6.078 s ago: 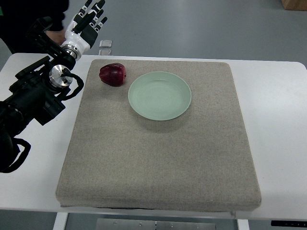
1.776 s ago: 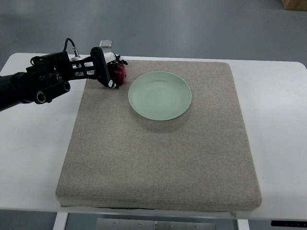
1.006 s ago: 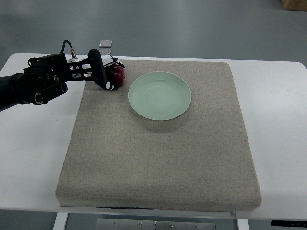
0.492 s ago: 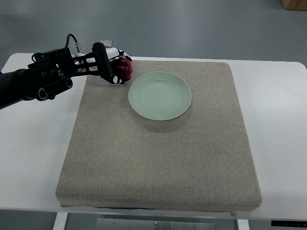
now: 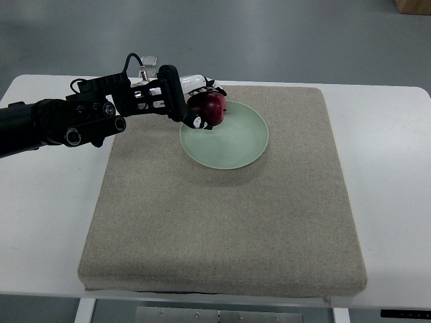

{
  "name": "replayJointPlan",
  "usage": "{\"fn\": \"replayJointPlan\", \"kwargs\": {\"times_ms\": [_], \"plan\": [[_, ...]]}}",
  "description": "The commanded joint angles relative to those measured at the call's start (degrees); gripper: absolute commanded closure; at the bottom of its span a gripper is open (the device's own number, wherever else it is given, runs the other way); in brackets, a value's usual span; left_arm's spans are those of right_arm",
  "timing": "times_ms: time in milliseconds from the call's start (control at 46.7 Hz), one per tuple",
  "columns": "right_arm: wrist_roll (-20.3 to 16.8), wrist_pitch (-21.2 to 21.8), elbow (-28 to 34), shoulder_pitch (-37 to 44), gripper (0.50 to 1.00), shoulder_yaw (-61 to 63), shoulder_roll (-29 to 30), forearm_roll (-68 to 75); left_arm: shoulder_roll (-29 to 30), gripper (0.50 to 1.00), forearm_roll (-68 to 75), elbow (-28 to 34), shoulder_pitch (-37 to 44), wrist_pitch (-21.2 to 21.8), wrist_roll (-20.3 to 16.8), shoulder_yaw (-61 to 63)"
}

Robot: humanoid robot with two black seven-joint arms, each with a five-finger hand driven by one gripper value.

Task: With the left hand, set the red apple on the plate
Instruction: 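Carry the apple with the left hand onto the green plate, then open the left hand to release the apple on the plate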

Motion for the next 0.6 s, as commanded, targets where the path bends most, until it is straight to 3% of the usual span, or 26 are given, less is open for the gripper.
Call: {"fn": "replayJointPlan", "kwargs": {"times_ms": [0, 171, 300, 449, 578], "plan": [[0.0, 0.0, 0.0, 0.0, 0.570, 0.0, 0.0, 0.0, -1.4, 1.000, 0.2, 0.1, 0.5, 0.0, 0.0, 0.0], [0.0, 0.0, 0.0, 0.0, 0.570, 0.0, 0.0, 0.0, -2.5, 0.984, 0.3, 0.5, 1.3, 0.1, 0.0, 0.0], [0.0, 0.0, 0.0, 0.0, 0.568, 0.0, 0.0, 0.0, -3.3, 0.892, 0.2, 0.8, 1.6, 0.2, 0.0, -0.1], [0.0, 0.0, 0.0, 0.0, 0.568, 0.0, 0.0, 0.0, -3.7, 0.750, 0.1, 0.8, 1.8, 0.2, -0.1, -1.3], [0.0, 0.0, 0.0, 0.0, 0.568, 0.0, 0.0, 0.0, -3.8, 0.727, 0.1, 0.8, 2.4, 0.2, 0.0, -1.3]]}}
